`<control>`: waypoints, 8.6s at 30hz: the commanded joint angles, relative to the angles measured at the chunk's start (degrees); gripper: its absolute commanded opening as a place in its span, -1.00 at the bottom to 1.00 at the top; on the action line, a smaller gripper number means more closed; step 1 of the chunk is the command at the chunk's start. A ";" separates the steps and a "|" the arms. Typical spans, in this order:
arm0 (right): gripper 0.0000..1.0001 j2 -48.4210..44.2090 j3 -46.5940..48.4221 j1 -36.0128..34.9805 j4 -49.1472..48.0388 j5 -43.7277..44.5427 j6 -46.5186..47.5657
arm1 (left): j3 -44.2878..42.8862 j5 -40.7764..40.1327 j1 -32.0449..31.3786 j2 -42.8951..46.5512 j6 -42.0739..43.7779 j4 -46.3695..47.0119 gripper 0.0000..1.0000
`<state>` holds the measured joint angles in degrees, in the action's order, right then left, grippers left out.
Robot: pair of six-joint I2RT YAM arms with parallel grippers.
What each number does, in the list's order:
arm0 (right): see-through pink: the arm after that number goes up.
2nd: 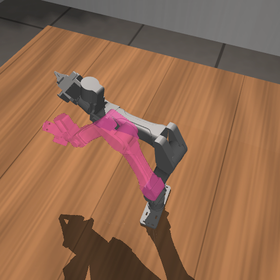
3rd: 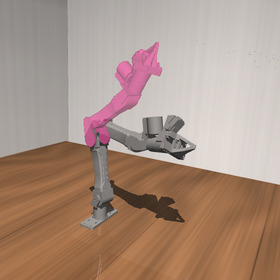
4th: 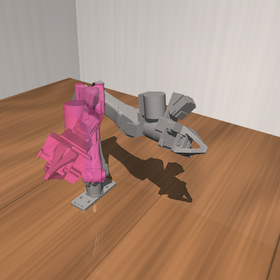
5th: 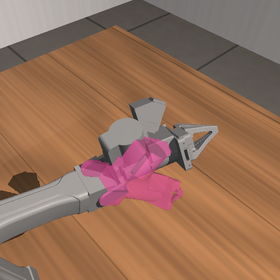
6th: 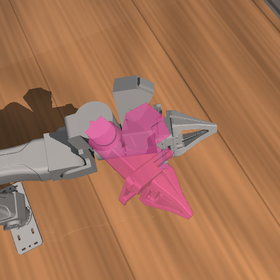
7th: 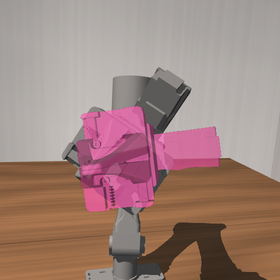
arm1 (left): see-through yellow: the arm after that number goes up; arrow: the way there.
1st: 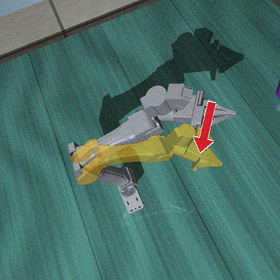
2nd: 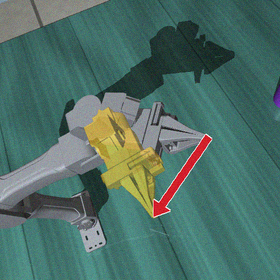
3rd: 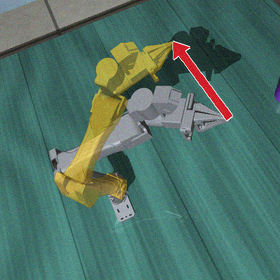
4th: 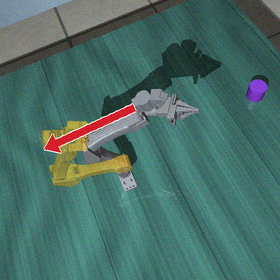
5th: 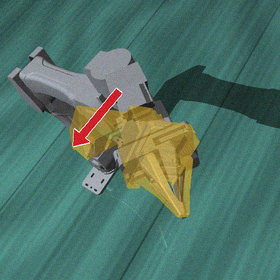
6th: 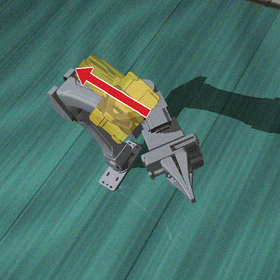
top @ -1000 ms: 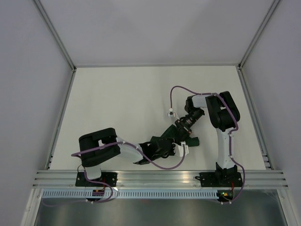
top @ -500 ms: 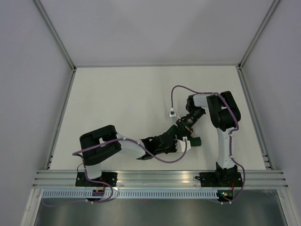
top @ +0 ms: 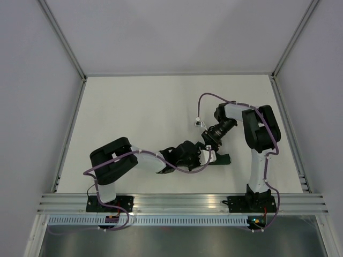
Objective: Fold the napkin, place the utensils inside, and roll it up
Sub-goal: Roll the napkin at the center of the board.
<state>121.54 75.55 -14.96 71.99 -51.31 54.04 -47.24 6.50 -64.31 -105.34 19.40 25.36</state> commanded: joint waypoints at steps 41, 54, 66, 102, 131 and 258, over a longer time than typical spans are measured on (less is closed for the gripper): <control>0.48 -59.48 -50.93 -5.51 -63.27 15.08 -5.26 | -25.53 45.09 21.16 -21.48 -21.68 -36.70 -0.93; 0.42 -54.48 -52.08 -13.07 -68.73 21.69 -4.74 | -27.37 45.97 21.42 -22.01 -21.95 -37.76 -0.88; -0.15 -51.66 -51.38 -13.78 -65.84 21.52 -4.21 | -28.08 46.32 21.60 -21.14 -21.86 -37.67 -0.20; -0.56 -24.26 -26.43 -7.81 -31.16 8.61 6.59 | 2.93 10.12 26.35 18.03 -25.46 -1.39 0.08; -0.56 7.22 2.67 -1.47 -5.72 6.05 9.77 | 4.97 -12.74 -3.45 8.05 11.62 8.47 0.50; -0.33 -48.33 -47.17 -15.01 -62.33 27.40 -4.12 | -48.82 54.59 23.35 -27.91 -9.64 -55.43 0.21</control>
<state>71.72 26.20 -29.78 5.76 -23.64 49.76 -93.76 63.42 -41.58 -133.38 9.87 -31.22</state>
